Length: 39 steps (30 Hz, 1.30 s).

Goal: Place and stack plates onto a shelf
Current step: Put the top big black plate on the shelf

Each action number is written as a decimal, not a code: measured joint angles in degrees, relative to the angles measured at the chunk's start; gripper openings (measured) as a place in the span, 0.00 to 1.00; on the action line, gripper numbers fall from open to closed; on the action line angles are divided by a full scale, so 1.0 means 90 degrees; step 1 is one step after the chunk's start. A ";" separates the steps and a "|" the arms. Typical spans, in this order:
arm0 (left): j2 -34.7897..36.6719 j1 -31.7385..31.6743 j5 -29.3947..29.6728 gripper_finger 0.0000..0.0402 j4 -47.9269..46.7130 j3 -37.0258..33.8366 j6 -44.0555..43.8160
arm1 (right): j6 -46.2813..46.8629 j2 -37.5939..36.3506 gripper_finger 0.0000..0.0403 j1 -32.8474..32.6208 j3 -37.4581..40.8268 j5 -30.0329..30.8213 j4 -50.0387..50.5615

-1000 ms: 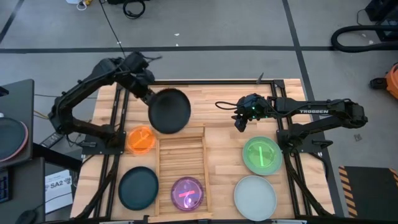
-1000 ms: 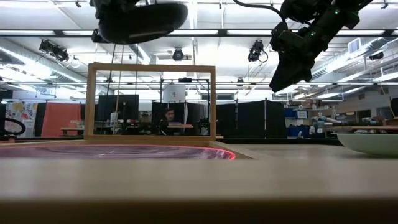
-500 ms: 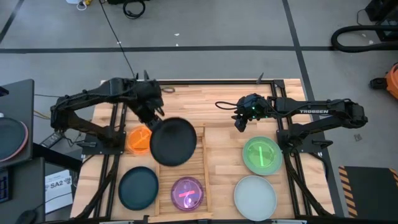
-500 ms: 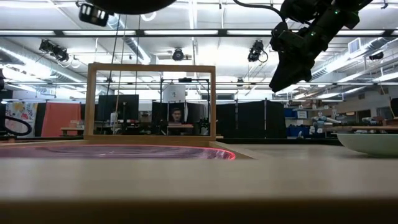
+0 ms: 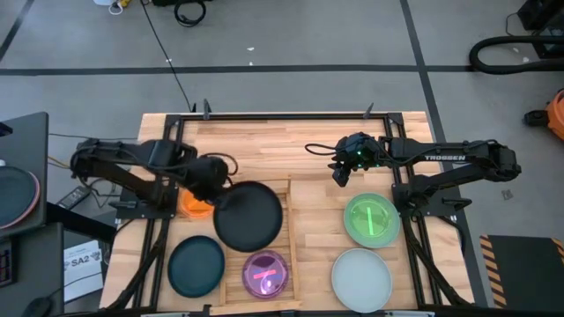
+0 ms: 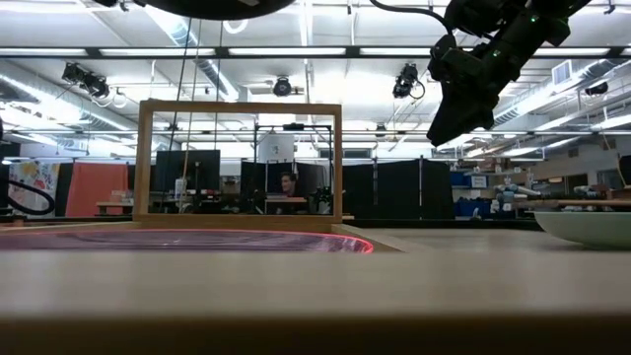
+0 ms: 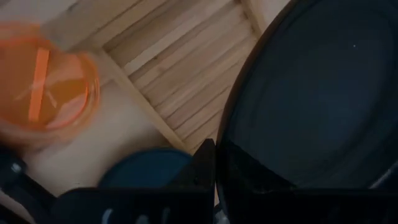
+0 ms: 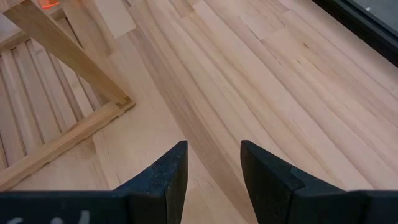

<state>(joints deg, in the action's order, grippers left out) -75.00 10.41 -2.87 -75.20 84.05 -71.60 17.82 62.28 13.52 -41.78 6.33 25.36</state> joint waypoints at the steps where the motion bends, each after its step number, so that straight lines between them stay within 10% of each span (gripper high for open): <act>1: 0.0000 0.0129 0.0126 0.04 0.0002 0.0000 -0.0299 | 0.0000 0.0002 0.38 0.0001 0.0000 0.0000 0.0000; 12: -0.0598 0.1098 0.0891 0.04 0.0040 -0.0010 -0.2439 | 0.0000 0.0000 0.38 0.0000 0.0000 0.0000 -0.0003; 39: -0.2331 0.0878 0.1182 0.04 0.0024 -0.0012 -0.2979 | -0.0005 0.0000 0.38 0.0002 0.0000 0.0000 -0.0002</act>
<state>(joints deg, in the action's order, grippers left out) -95.98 18.32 7.77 -74.98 83.94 -98.41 17.78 62.28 13.54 -41.78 6.33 25.34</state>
